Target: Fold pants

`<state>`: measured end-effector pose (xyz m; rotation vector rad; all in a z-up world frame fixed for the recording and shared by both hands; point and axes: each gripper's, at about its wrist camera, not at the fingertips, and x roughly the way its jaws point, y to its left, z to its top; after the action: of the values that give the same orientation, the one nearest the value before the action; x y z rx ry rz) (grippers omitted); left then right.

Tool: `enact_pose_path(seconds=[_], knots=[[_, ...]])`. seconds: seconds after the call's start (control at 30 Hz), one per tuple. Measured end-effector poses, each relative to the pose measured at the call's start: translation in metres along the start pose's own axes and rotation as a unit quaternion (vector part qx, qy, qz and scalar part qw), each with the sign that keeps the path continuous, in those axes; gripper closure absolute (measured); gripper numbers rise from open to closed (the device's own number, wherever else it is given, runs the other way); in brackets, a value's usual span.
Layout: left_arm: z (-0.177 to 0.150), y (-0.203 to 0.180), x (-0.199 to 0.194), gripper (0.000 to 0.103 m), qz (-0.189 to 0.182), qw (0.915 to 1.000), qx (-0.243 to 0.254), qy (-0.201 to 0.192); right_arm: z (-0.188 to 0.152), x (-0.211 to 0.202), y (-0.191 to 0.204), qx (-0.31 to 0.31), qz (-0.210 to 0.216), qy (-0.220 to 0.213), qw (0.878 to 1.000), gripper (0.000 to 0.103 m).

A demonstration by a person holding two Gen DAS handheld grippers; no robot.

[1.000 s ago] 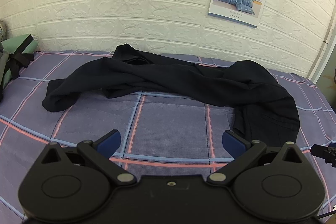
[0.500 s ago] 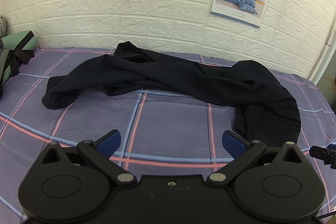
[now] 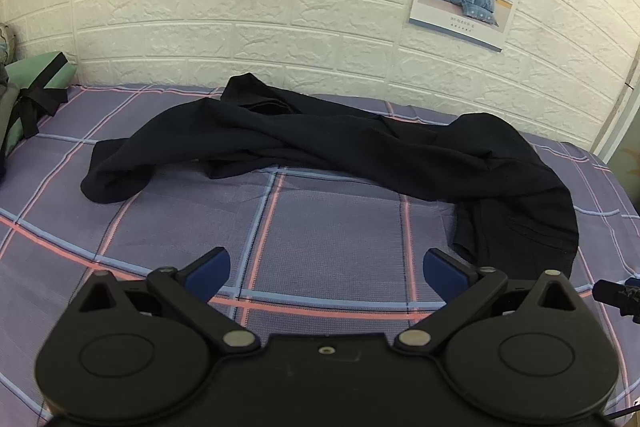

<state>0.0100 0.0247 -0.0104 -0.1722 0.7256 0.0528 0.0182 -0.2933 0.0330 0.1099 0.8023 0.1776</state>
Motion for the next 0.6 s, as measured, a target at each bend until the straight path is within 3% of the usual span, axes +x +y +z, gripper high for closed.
enact_pose_path(seconds=[0.2,0.37,0.47,0.6], knots=[[0.012,0.04,0.013,0.0,0.043,0.9985,-0.033,-0.004,-0.006,0.007,-0.011,0.005,0.0,0.012,1.0,0.0],[0.039,0.084,0.046,0.0,0.056,0.9929,-0.105,0.007,-0.014,0.02,-0.021,0.025,0.006,0.036,0.999,0.0],[0.059,0.107,0.074,0.0,0.08,0.9855,-0.149,0.005,-0.015,0.029,-0.019,0.03,0.017,0.049,0.998,0.0],[0.071,0.133,0.116,0.0,0.107,0.9708,-0.213,0.031,-0.013,0.038,-0.016,0.021,0.026,0.051,0.998,0.0]])
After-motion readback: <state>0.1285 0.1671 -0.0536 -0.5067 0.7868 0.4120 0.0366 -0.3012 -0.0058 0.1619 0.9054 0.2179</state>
